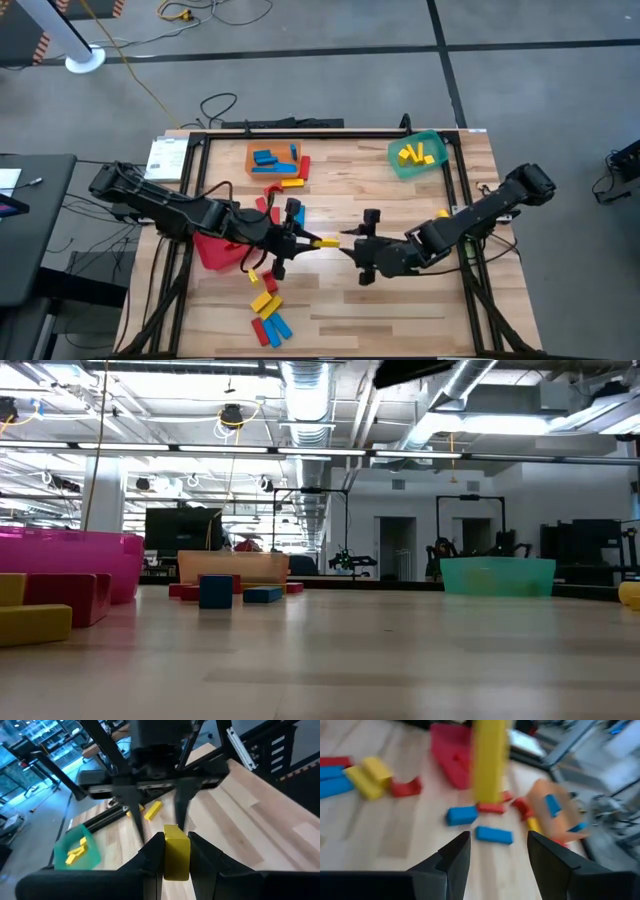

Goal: Sort blocks
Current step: Put the yellow block into the green bin

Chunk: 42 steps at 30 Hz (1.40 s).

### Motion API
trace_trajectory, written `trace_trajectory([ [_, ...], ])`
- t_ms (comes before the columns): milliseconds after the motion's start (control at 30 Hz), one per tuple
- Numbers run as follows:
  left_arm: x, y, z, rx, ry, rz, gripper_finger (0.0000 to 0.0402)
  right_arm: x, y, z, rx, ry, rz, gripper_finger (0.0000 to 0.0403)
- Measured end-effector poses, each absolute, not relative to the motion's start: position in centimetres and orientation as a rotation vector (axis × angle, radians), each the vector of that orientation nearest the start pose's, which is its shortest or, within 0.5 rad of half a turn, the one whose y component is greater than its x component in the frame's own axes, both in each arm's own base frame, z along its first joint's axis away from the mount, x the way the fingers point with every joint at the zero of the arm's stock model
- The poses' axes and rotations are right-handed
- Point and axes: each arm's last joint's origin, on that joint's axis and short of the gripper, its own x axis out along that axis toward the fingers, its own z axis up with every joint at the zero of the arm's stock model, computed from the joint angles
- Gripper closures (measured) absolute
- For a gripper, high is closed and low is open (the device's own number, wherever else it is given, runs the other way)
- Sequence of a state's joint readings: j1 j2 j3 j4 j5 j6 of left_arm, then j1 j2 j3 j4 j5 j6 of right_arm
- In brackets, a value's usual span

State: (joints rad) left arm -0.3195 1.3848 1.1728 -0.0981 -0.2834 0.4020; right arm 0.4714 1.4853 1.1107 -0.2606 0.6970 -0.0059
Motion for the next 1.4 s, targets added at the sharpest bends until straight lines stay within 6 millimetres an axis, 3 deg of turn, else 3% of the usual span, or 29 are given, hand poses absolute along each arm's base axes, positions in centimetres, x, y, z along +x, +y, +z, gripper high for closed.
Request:
trace_trajectory([
  [400,30.1,-9.2,34.3,0.464,0.263,-0.106,0.0344,30.2,12.5,29.0,-0.409,0.433,-0.228,0.0199],
  [733,30.3,-9.1,34.6,0.478,0.236,-0.066,0.0344,30.2,12.5,28.6,-0.353,0.462,-0.207,0.0235],
  [900,30.2,-9.1,34.5,0.477,0.243,-0.066,0.0344,30.0,12.5,28.2,-0.335,0.495,-0.209,0.0235],
  [1400,30.4,-9.2,34.3,0.464,0.255,-0.074,0.0344,30.7,12.7,29.4,-0.34,0.371,-0.193,0.0236],
])
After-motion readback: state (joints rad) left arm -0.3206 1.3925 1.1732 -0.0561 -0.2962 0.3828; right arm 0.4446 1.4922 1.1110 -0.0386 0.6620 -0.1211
